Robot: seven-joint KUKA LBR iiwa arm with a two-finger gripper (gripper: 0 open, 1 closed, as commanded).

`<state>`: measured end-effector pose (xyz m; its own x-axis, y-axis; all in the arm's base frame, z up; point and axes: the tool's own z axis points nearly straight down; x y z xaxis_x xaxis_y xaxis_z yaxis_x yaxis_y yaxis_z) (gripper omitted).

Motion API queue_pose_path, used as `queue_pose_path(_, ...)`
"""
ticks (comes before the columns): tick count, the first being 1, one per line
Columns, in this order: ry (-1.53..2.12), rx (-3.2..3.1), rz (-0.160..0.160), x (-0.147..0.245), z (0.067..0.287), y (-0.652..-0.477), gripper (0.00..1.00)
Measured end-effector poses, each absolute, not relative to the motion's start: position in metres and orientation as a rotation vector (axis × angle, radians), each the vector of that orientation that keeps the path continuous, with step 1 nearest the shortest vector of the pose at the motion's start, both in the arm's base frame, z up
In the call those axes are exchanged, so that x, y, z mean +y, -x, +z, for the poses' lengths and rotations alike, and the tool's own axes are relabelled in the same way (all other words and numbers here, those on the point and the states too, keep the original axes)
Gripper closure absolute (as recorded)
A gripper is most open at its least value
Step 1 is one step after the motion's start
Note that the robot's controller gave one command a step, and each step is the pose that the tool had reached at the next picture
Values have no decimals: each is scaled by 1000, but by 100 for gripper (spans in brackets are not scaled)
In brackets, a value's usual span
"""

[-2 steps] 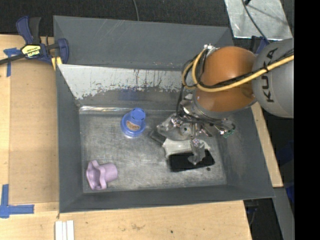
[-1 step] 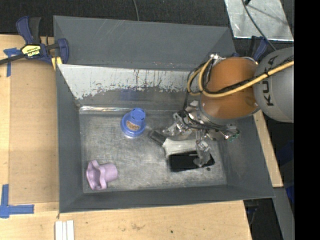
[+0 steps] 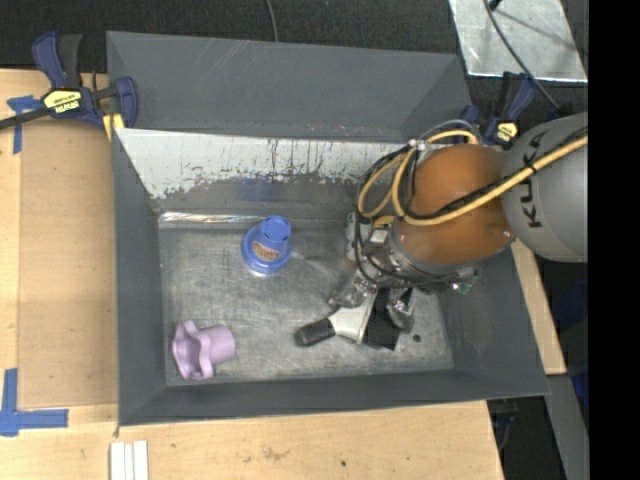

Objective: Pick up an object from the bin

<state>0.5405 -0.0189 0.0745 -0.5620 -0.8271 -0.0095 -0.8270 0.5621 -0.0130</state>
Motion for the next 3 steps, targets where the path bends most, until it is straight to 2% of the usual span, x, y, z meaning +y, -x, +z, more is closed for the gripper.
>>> queue_pose_path(1,1463,2764,-11,-19,75,-541,100)
queue_pose_path(2,1492,2770,6,-19,118,-537,100)
queue_pose_path(3,1474,2768,-4,-23,156,-541,100)
